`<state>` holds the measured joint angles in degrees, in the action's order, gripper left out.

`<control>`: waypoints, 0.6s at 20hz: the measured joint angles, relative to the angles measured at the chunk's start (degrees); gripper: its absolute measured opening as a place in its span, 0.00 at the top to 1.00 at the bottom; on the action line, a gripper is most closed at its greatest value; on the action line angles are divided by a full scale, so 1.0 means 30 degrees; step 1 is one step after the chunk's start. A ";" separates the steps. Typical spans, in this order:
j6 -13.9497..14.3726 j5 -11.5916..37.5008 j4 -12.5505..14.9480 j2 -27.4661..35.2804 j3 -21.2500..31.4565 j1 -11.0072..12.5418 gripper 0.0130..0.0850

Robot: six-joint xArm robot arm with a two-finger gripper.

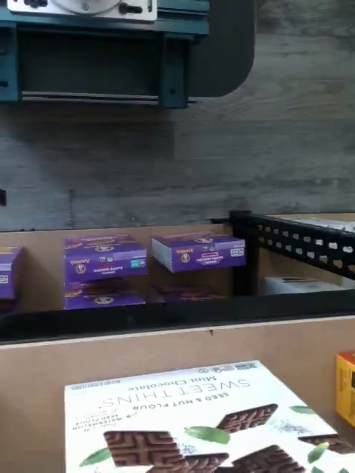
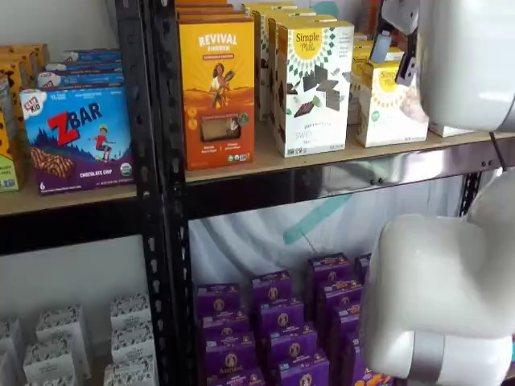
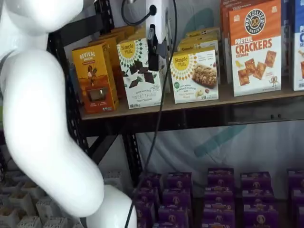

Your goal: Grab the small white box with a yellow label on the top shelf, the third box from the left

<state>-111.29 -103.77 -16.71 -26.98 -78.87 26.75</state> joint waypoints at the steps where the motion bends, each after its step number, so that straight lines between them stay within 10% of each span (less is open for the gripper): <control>1: 0.0029 -0.0067 0.0120 0.0103 -0.0125 -0.0069 0.00; 12: -0.0145 -0.0329 0.0324 0.0775 -0.0769 0.0060 0.00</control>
<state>-111.73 -104.76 -15.74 -24.66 -81.18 26.93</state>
